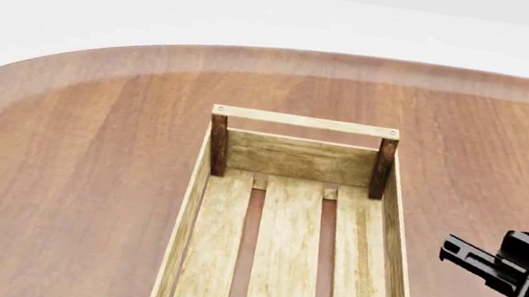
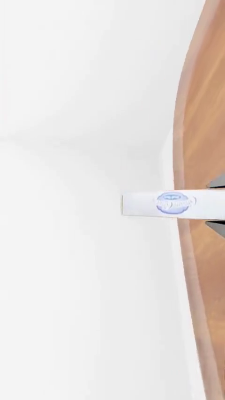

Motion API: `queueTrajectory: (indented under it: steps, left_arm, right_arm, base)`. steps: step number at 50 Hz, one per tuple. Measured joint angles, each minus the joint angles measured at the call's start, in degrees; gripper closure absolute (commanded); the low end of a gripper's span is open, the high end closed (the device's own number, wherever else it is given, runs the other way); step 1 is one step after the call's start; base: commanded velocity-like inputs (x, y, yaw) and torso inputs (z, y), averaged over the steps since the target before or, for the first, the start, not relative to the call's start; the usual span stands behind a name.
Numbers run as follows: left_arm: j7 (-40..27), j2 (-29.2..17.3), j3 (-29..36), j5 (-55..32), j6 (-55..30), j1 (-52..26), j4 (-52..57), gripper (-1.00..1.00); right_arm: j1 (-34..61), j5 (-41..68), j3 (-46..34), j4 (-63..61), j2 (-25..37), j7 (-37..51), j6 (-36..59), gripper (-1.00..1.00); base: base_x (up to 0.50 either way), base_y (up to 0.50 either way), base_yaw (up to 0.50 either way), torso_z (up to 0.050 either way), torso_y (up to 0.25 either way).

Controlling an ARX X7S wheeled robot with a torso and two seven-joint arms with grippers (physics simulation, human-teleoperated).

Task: Pick up the cream cheese and put it in the tray.

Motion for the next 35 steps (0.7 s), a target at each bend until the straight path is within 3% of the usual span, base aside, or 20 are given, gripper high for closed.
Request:
queueTrajectory:
  steps: [35]
  left_arm:
    - [-0.5, 0.2, 0.3, 0.1, -0.5, -0.9, -1.8, -1.0]
  right_arm:
    - [22.0, 10.9, -12.3, 6.2, 6.3, -26.6, 11.3, 1.0]
  base:
    - [0.0, 0.0, 0.0, 0.0, 0.001]
